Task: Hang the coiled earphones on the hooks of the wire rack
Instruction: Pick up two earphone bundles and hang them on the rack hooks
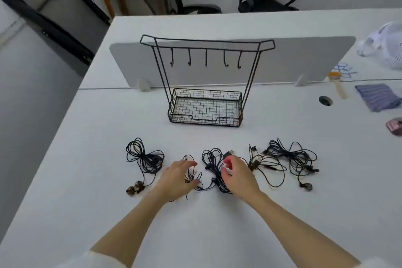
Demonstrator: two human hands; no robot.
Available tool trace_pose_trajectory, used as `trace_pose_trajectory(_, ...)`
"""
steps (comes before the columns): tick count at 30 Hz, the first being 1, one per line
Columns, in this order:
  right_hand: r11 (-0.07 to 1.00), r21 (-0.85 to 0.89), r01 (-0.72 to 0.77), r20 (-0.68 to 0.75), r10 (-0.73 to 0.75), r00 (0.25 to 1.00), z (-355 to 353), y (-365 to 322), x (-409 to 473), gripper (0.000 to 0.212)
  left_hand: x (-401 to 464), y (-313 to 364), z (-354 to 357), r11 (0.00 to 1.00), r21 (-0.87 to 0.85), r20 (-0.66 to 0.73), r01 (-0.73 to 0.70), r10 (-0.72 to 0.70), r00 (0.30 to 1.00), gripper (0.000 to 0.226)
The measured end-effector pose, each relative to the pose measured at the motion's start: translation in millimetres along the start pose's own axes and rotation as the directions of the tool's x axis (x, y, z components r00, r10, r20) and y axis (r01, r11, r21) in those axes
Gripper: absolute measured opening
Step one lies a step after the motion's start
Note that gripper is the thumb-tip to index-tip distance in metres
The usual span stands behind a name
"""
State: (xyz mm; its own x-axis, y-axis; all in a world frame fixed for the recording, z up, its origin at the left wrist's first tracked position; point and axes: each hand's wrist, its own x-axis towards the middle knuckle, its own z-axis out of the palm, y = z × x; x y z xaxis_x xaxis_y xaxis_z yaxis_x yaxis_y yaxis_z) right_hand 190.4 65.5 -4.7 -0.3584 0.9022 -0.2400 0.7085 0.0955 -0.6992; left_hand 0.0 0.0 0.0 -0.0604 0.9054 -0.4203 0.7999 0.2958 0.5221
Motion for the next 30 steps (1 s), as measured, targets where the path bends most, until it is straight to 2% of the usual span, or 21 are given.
trace_pose_trajectory(2,0.993,-0.116,0.028,0.014,-0.026,1.000,9,6,-4,0.034,-3,-9,11,0.997,0.071,0.067,0.003,-0.008,0.998,0.082)
trace_pose_trajectory(4,0.951,-0.292,0.099,0.120,-0.066,0.991,16,16,-12,0.052,-10,-19,26,0.988,0.156,0.070,0.009,-0.020,0.997,0.082)
trace_pose_trajectory(6,0.875,-0.448,0.182,0.246,-0.075,0.966,19,24,-15,0.062,-9,-21,35,0.976,0.217,-0.002,0.006,-0.005,1.000,0.069)
trace_pose_trajectory(9,0.814,-0.525,0.248,0.274,-0.114,0.955,17,25,-10,0.055,-7,-16,35,0.983,0.176,-0.143,0.049,-0.024,0.989,0.038)
trace_pose_trajectory(11,0.837,-0.493,0.238,0.262,-0.118,0.958,13,18,-4,0.047,-3,-11,30,0.997,0.044,-0.218,0.068,-0.057,0.974,0.028)
trace_pose_trajectory(13,0.877,-0.426,0.222,0.230,-0.132,0.964,5,8,1,0.037,-3,-3,18,0.975,-0.211,-0.267,0.074,-0.130,0.955,0.017)
trace_pose_trajectory(14,0.907,-0.374,0.195,0.193,-0.130,0.973,0,2,3,0.032,-2,0,10,0.919,-0.387,-0.256,0.074,-0.184,0.949,0.010)
trace_pose_trajectory(16,0.964,-0.233,0.129,0.108,-0.106,0.989,-13,-14,5,0.026,-2,7,-7,0.723,-0.686,-0.169,0.085,-0.271,0.948,0.006)
trace_pose_trajectory(18,0.991,-0.052,0.125,0.047,-0.122,0.991,-26,-30,9,0.022,1,10,-20,0.527,-0.844,-0.087,0.101,-0.319,0.944,0.010)
trace_pose_trajectory(19,0.990,0.038,0.135,0.013,-0.136,0.991,-32,-38,12,0.020,2,10,-26,0.487,-0.868,-0.081,0.098,-0.333,0.939,0.013)
trace_pose_trajectory(22,0.972,0.168,0.163,-0.093,-0.149,0.984,-50,-57,22,0.012,6,16,-43,0.536,-0.844,-0.172,0.029,-0.322,0.931,0.013)
trace_pose_trajectory(24,0.954,0.266,0.138,-0.104,-0.114,0.988,-64,-69,26,0.004,4,24,-59,0.586,-0.809,-0.249,-0.033,-0.293,0.923,0.014)
trace_pose_trajectory(27,0.914,0.378,0.147,-0.120,-0.109,0.987,-83,-81,31,0.018,5,38,-80,0.671,-0.735,-0.335,-0.098,-0.234,0.913,0.014)
trace_pose_trajectory(30,0.905,0.365,0.217,-0.189,-0.156,0.969,-102,-90,36,0.024,9,51,-100,0.809,-0.569,-0.467,-0.148,-0.170,0.868,0.012)
